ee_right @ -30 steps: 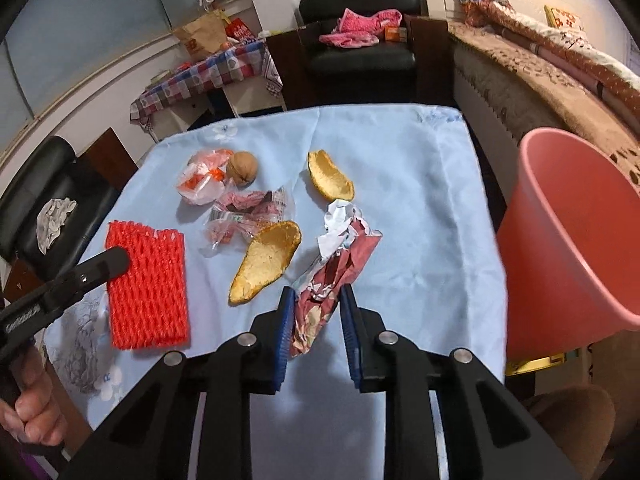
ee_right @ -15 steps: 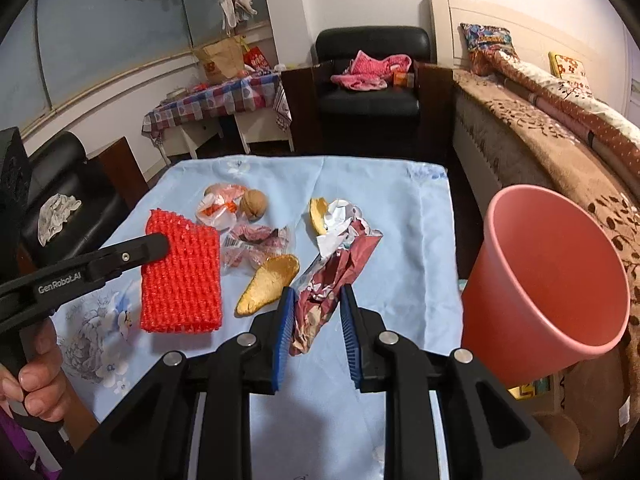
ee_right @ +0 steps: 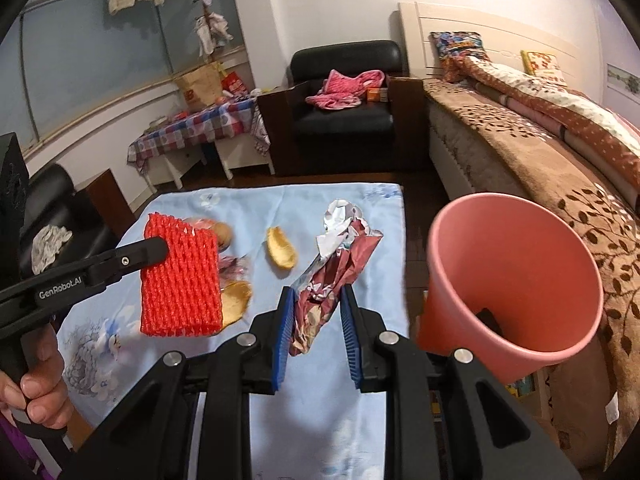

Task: Collect trash
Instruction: 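Lift and carry the red net and wrapper over the pink bucket with both grippers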

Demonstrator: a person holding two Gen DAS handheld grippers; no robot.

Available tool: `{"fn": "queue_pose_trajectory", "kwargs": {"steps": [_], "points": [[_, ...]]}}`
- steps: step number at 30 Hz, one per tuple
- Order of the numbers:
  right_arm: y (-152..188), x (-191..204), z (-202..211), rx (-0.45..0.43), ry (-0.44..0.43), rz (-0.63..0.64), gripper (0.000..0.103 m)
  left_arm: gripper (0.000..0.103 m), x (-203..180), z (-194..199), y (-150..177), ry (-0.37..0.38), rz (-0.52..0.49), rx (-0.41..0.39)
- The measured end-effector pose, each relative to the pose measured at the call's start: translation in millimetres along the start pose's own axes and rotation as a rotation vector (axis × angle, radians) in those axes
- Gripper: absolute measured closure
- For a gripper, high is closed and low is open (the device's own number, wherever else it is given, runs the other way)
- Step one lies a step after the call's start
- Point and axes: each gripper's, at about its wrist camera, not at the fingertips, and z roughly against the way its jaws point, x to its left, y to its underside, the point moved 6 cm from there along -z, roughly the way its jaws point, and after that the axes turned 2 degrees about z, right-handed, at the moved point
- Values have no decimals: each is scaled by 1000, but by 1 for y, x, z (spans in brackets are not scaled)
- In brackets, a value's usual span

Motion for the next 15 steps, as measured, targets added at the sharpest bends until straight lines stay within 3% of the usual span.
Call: {"fn": "queue_pose_trajectory", "kwargs": {"steps": [15], "points": [[-7, -87, 24, -42, 97, -101, 80, 92, -81, -29, -19, 58, -108, -3]]}}
